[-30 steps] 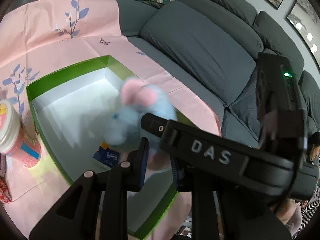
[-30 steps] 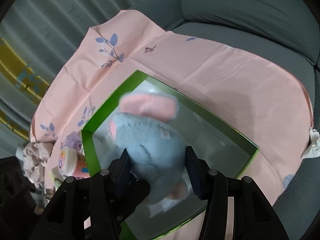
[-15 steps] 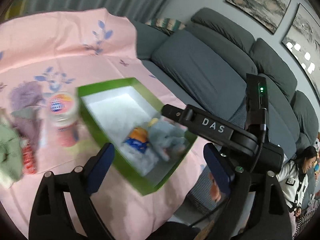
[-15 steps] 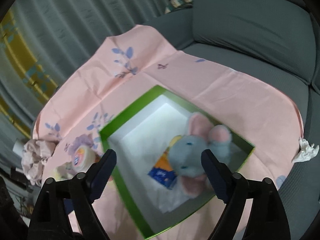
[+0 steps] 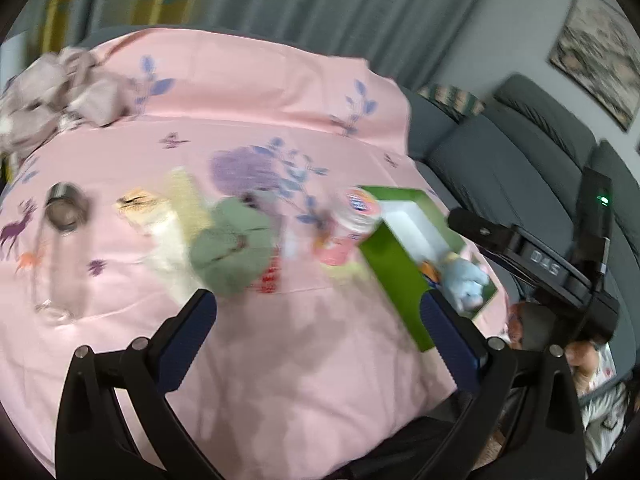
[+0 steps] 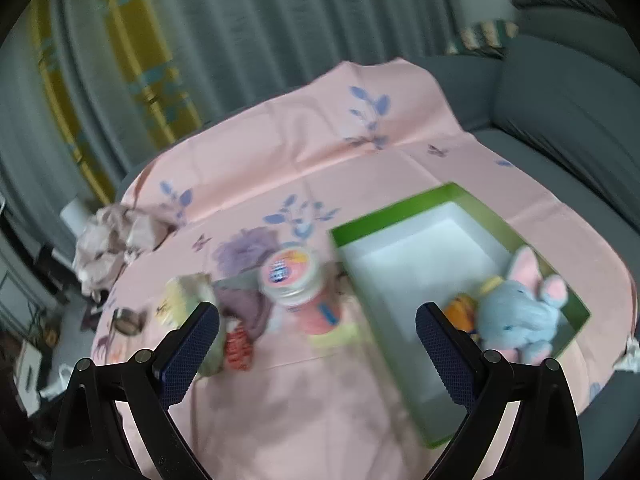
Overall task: Organize soft objects
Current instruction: 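Move the right gripper back to the green towel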
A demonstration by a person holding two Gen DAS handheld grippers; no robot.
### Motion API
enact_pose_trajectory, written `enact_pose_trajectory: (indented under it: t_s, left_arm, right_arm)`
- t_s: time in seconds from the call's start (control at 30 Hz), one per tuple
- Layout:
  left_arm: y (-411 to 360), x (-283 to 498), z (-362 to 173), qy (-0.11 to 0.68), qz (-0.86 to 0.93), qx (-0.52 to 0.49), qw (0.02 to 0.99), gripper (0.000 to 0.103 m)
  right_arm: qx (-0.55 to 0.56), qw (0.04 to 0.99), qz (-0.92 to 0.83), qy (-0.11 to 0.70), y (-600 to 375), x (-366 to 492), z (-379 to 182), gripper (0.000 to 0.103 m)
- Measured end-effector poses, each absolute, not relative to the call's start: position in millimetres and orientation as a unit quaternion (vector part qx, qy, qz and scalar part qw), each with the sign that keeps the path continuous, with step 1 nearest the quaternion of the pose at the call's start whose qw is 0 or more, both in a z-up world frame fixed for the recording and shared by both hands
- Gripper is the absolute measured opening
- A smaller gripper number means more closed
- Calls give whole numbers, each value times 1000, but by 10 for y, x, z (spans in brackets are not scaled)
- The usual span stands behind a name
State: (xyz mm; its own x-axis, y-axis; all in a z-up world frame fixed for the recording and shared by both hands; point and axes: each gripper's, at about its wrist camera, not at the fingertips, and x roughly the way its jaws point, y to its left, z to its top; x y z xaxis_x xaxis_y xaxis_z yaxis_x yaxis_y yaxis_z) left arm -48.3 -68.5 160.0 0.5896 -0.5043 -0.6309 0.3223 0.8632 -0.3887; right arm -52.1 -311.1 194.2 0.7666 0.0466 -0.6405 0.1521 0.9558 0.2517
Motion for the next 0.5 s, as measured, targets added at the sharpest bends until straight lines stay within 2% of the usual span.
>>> enact_pose_trajectory:
  t_s: [0.37, 0.5]
  left_arm:
    - [-128, -156, 911, 425, -152, -155, 879, 101]
    - [48, -129, 795, 435, -117, -166, 877, 101]
  right_arm:
    - [57, 930, -7, 364, -2257, -433, 1714, 99]
    - [60, 926, -14, 374, -2165, -349, 1626, 99]
